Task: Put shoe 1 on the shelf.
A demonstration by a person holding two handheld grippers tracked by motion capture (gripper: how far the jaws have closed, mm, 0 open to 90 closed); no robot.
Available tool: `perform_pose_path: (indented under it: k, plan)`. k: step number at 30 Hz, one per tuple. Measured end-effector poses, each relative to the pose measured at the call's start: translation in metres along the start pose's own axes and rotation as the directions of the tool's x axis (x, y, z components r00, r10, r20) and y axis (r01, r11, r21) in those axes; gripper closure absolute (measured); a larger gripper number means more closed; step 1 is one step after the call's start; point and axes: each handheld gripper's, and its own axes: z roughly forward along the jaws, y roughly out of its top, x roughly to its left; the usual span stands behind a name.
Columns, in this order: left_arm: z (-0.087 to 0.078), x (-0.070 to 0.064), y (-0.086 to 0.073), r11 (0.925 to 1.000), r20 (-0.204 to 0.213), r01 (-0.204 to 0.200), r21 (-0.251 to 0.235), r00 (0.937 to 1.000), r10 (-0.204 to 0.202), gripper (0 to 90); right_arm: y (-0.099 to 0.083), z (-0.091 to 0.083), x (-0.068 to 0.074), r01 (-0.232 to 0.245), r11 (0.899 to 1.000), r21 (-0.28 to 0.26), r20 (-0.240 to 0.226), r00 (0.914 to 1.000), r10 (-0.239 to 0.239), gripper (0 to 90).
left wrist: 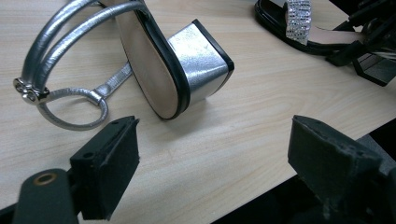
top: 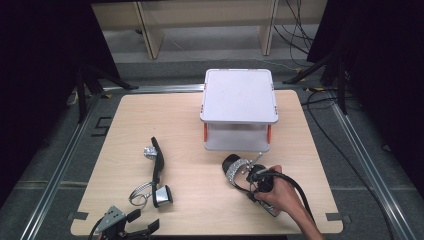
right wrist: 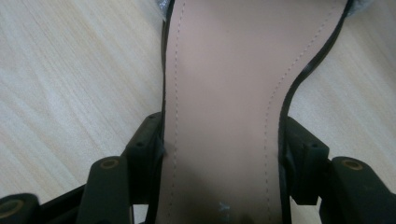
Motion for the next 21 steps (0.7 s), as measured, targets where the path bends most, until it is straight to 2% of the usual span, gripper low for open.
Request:
perform_pose_path:
  k: [2, 5, 6, 7, 9, 10, 11, 13, 14, 15, 17, 20, 21]
  plan:
    - [-0.001, 0.000, 0.001, 0.9998, -0.010, -0.003, 0.019, 0.9999, 0.003, 16.2, -0.002, -0.003, -0.001, 0.000, 1.000, -0.017, -0.006, 1.0000, 0.000, 43.2]
    - [-0.001, 0.000, 0.001, 0.9998, -0.009, -0.003, 0.018, 1.0000, 0.003, 16.2, -0.003, -0.005, -0.003, -0.009, 0.999, -0.034, -0.032, 0.9994, 0.008, 43.2]
    - [0.000, 0.000, 0.000, 1.0000, -0.003, 0.005, -0.001, 1.0000, -0.005, 16.2, -0.003, -0.007, -0.003, -0.010, 0.999, -0.041, -0.043, 0.9991, 0.009, 43.2]
    - [-0.002, 0.000, 0.001, 0.9999, -0.011, 0.002, 0.010, 0.9999, -0.002, 16.3, -0.002, -0.008, -0.003, 0.007, 0.998, -0.055, -0.040, 0.9992, -0.009, 43.2]
    - [-0.002, 0.000, 0.001, 0.9999, -0.012, 0.002, 0.013, 0.9999, -0.002, 16.2, -0.001, -0.013, 0.001, -0.024, 0.998, -0.055, -0.038, 0.9990, 0.022, 43.3]
    - [-0.003, 0.001, 0.001, 0.9999, -0.013, -0.001, 0.016, 0.9999, 0.001, 16.2, 0.000, -0.017, 0.001, -0.003, 0.997, -0.073, -0.036, 0.9993, 0.000, 43.3]
    - [-0.003, 0.001, 0.001, 0.9999, -0.013, -0.001, 0.016, 0.9999, 0.001, 16.2, 0.000, -0.017, 0.001, -0.003, 0.997, -0.073, -0.036, 0.9993, 0.000, 43.3]
    - [-0.002, 0.001, 0.001, 0.9999, -0.014, -0.001, 0.016, 0.9999, 0.002, 16.3, 0.005, -0.026, 0.004, 0.008, 0.994, -0.108, -0.064, 0.9979, -0.015, 43.3]
    - [-0.002, 0.000, 0.001, 0.9999, -0.012, 0.010, 0.005, 0.9999, -0.010, 16.2, 0.008, -0.029, 0.005, 0.027, 0.992, -0.120, -0.061, 0.9975, -0.034, 43.3]
    - [-0.002, 0.000, 0.001, 0.9999, -0.012, 0.010, 0.005, 0.9999, -0.010, 16.3, 0.008, -0.029, 0.005, 0.027, 0.992, -0.120, -0.061, 0.9975, -0.034, 43.3]
    - [-0.003, 0.000, 0.001, 0.9999, -0.014, 0.003, 0.010, 0.9999, -0.003, 16.2, 0.019, -0.037, 0.011, 0.047, 0.990, -0.132, -0.088, 0.9944, -0.058, 43.3]
    - [-0.002, 0.000, 0.001, 0.9999, -0.003, 0.004, -0.011, 1.0000, -0.005, 16.3, 0.033, -0.046, 0.017, 0.071, 0.987, -0.143, -0.101, 0.9911, -0.086, 43.3]
    - [-0.003, 0.000, 0.001, 1.0000, -0.010, 0.000, 0.006, 0.9999, 0.000, 16.3, 0.039, -0.050, 0.019, 0.073, 0.988, -0.138, -0.116, 0.9893, -0.089, 43.3]
